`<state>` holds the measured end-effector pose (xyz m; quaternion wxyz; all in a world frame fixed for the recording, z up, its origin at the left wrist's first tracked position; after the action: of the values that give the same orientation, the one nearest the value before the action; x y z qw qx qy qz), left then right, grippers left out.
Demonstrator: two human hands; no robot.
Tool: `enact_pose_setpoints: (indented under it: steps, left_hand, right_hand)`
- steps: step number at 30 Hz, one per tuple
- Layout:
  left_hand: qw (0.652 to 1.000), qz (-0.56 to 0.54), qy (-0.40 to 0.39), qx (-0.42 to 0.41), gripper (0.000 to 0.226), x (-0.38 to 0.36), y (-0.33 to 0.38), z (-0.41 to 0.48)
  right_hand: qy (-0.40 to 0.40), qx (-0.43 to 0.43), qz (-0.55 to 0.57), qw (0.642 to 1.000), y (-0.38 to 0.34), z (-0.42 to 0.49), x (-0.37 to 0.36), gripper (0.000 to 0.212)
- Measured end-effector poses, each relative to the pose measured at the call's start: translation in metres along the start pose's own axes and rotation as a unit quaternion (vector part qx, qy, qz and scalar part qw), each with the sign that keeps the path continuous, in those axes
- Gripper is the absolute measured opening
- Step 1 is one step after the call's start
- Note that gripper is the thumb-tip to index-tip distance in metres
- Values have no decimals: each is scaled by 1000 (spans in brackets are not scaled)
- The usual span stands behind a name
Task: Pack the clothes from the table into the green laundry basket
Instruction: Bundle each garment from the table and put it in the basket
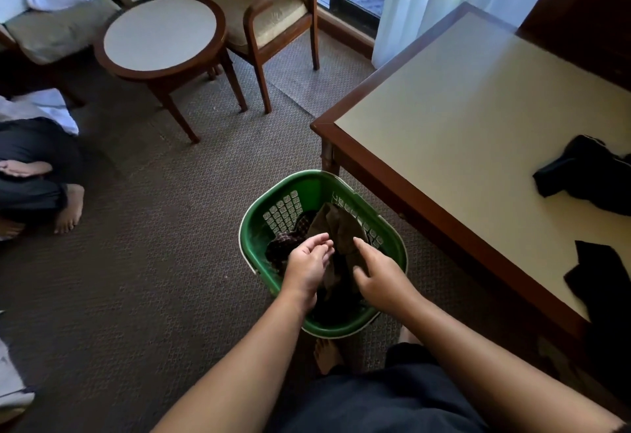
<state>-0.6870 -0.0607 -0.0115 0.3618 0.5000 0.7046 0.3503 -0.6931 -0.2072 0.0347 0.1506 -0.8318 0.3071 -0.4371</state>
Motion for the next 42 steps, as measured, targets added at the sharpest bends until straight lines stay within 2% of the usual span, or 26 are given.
enact_pose_setpoints:
  steps: [5,10,14,21,26,31,37,42]
  left_hand:
    - [993,70,-75,-59,29,-34,26,-8]
    - [969,133,-165,-131,34,-86,61,-17]
    - [931,185,-256,-181,38,-147,86,-34]
    - [860,201,-390,-260,38,-289,105,-80]
    - [838,192,-430,-276,37,-389,96,-105]
    - [816,211,-443,-306,35,-476,86,-124]
    - [782,267,-479,-296,39,-561,54,-152]
    - [774,314,-479,-269,40,-604,18,-157]
  right_hand:
    - [33,9,51,998,2,-15,24,61]
    - [108,9,79,991,13,-39,67,62]
    - [182,-1,130,975,30,-67,114,62]
    - [312,-33,165,935,89,-114,208,63]
    - [367,-69,217,902,149,-140,267,63]
    - [412,-104,224,877,217,-159,325,61]
    - [423,-151,249,858,310,-173,382,59]
    - [397,-192,268,856,382,-163,399,58]
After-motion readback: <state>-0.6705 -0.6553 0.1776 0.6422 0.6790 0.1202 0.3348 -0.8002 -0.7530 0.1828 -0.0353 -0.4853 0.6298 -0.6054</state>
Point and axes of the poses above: each hand's wrist, its own z-axis towards the middle knuckle, its own x-axis out of the back of the hand, y = z × x, the point moved 8 cm from there along z, towards the middle knuckle, and after that the axes turned 13 degrees about -x, right-handed, at the moved point
